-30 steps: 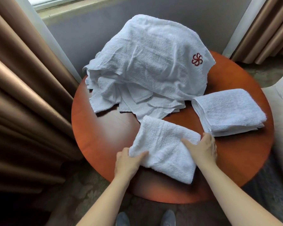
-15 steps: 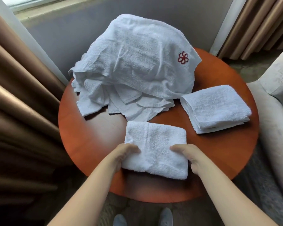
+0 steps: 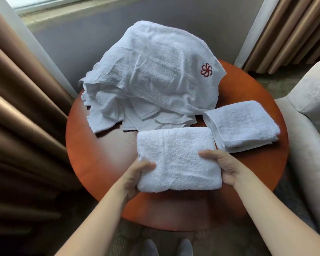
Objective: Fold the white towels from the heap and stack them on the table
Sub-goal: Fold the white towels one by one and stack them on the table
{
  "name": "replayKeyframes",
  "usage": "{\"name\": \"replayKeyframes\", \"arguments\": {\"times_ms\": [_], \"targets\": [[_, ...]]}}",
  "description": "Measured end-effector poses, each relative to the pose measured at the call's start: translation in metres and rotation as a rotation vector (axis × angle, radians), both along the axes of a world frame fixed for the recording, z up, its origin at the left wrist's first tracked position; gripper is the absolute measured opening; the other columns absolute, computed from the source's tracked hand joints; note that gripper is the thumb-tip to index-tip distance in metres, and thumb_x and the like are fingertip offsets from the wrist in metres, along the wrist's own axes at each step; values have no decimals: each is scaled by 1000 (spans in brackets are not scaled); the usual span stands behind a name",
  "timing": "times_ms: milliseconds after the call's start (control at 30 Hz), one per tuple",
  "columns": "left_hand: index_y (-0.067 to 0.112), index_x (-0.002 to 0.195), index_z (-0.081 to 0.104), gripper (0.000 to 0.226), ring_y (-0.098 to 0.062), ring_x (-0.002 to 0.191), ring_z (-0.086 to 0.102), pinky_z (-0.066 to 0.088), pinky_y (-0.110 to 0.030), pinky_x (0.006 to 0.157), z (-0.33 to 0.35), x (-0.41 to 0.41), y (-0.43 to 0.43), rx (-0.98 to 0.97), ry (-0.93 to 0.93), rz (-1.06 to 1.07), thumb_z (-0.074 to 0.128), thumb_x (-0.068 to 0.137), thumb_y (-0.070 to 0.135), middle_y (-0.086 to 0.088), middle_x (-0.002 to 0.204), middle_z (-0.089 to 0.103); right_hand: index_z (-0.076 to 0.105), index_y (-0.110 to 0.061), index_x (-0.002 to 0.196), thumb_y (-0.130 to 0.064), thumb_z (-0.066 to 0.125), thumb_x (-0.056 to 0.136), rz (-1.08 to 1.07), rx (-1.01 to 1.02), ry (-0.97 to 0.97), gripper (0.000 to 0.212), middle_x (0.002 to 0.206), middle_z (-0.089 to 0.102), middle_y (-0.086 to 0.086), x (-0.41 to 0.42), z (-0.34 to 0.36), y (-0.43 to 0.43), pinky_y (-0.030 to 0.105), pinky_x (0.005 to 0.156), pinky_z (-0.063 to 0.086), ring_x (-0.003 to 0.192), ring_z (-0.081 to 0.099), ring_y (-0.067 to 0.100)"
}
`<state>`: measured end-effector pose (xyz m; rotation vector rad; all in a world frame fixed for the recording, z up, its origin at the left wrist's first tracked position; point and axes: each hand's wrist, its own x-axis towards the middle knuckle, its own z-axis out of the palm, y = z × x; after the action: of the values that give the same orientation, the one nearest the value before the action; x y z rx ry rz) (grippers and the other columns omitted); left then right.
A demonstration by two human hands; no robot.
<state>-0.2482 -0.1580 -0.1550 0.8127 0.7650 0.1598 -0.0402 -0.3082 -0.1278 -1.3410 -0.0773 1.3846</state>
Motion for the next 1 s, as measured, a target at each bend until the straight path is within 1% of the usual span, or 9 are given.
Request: {"name": "replayKeyframes", "arguments": {"times_ms": [133, 200, 267, 400, 500, 667, 767, 867, 1000], "targets": [[10, 125, 58, 78, -33, 92, 70, 59, -46, 72, 12, 7, 10, -72, -84, -13, 78, 51, 23, -15, 107, 71, 63, -8, 118, -18, 70, 68, 4, 32, 16, 51, 116, 69, 15, 9, 15, 1, 48, 92, 51, 106, 67, 32], [9, 119, 65, 76, -35, 96, 69, 58, -46, 75, 20, 14, 13, -134, -142, -3, 84, 48, 30, -18, 113, 69, 61, -7, 122, -22, 71, 69, -6, 37, -19, 56, 118, 67, 16, 16, 22, 4, 49, 95, 49, 109, 65, 33], [8, 119, 64, 73, -37, 100, 67, 57, -50, 80, 27, 24, 13, -178, -191, 6, 83, 52, 29, -19, 117, 67, 60, -8, 126, -22, 69, 69, -1, 54, -71, 59, 118, 68, 15, 25, 30, 4, 48, 94, 50, 109, 65, 33], [5, 121, 57, 54, -36, 92, 69, 57, -51, 72, 36, 50, 1, -238, -271, 59, 62, 68, 14, -18, 107, 68, 58, -20, 127, -16, 65, 71, 65, 148, -134, 56, 120, 68, 10, 46, 44, -6, 42, 86, 56, 110, 65, 29], [5, 123, 57, 59, -39, 100, 65, 55, -53, 77, 37, 78, -10, -215, -292, 65, 65, 64, 10, -20, 115, 65, 56, -17, 128, -11, 67, 69, 44, 131, -185, 61, 121, 67, 12, 75, 43, -16, 45, 86, 56, 110, 65, 32], [6, 137, 44, 77, -42, 114, 57, 54, -54, 83, 29, 138, -31, -66, -159, 122, 67, 64, 16, -25, 134, 53, 60, -5, 122, -9, 70, 68, 8, 10, -320, 56, 115, 68, 20, 143, 36, -28, 47, 88, 54, 105, 65, 37], [3, 134, 47, 71, -38, 100, 63, 56, -50, 77, 25, 177, -48, -71, -117, 174, 61, 66, 14, -22, 119, 62, 63, -1, 115, 1, 65, 80, -29, -73, -386, 35, 107, 70, 19, 181, 35, -34, 41, 78, 56, 95, 68, 35], [5, 127, 54, 63, -34, 92, 67, 57, -45, 71, 23, 215, -57, -72, -90, 187, 62, 65, 14, -18, 113, 66, 66, -5, 110, 3, 65, 82, -44, -95, -447, 29, 102, 72, 16, 220, 33, -36, 35, 68, 55, 87, 70, 29], [15, 123, 59, 58, -31, 100, 68, 55, -48, 88, 3, 257, -61, 124, 102, 165, 63, 65, 22, -11, 114, 69, 68, -15, 102, -7, 72, 79, -76, -212, -613, 25, 102, 71, 8, 259, 7, -41, 37, 73, 56, 88, 69, 25]]}}
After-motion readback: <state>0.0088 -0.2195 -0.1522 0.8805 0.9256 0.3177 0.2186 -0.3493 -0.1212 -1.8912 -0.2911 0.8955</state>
